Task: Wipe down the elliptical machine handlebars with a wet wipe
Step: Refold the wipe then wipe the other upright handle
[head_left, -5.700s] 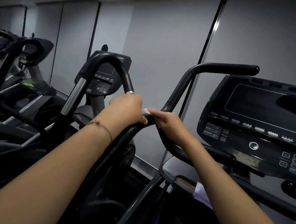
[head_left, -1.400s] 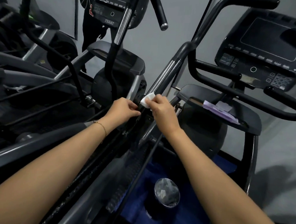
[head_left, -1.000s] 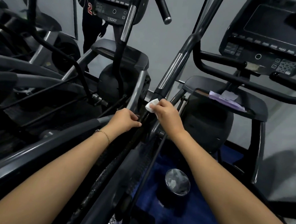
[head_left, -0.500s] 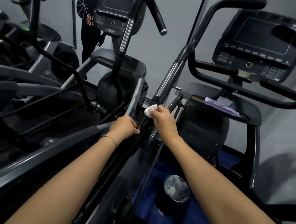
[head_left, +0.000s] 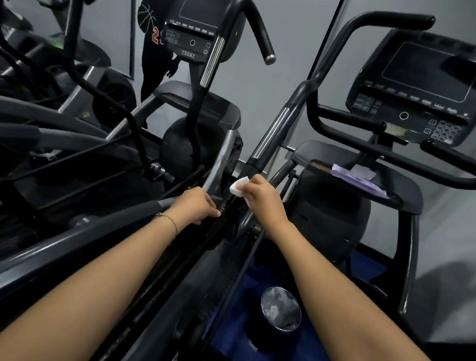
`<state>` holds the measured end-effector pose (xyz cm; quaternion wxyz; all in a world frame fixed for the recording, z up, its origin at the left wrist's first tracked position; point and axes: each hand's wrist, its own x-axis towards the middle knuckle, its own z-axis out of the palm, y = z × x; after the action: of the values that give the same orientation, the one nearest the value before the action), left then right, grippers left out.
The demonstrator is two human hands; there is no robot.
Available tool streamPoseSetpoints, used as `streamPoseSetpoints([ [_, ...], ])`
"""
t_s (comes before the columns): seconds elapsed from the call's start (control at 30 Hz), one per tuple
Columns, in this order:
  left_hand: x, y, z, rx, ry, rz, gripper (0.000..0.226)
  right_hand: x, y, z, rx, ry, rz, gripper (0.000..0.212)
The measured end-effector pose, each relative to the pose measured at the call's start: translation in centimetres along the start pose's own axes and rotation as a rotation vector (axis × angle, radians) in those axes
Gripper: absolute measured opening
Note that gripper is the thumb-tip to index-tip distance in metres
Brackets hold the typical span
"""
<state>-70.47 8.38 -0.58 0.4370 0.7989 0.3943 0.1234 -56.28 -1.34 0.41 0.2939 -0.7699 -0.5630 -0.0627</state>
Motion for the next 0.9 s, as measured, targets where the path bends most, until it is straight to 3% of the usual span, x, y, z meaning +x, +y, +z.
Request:
streamPoseSetpoints([
  [0.17, -1.4, -0.9, -0.7, -0.040, -0.055, -0.030, 0.023, -4.2, -2.1, 2.9, 0.028, -0.091, 0.015, 0.024],
  [0.3, -3.4, -1.9, -1.5, -0.054, -0.115, -0.020, 0.028, -3.6, -2.5, 2.5, 0.079, 0.031, 0.118, 0.018],
  [0.43, -5.8, -4.0, -2.1, -0.098, -0.147, 0.001, 0.031, -6.5, -4.3, 3.3, 0.103, 0.011, 0.095, 0.020],
  [0.7, -6.8, -4.1, -2.3, -0.107, -0.161, 0.003, 0.029, -7.9, -6.7, 3.5, 0.046, 0.029, 0.073, 0.022],
  [0.8, -7.0, -4.1, -2.3, -0.112, -0.149, 0.004, 0.028, -9.5, -7.5, 3.7, 0.081, -0.050, 0.030, 0.022],
  [0.9, -7.3, -4.2, -2.3, -0.134, -0.117, 0.025, 0.028, -8.2, -7.2, 3.4, 0.095, 0.013, 0.100, 0.020],
])
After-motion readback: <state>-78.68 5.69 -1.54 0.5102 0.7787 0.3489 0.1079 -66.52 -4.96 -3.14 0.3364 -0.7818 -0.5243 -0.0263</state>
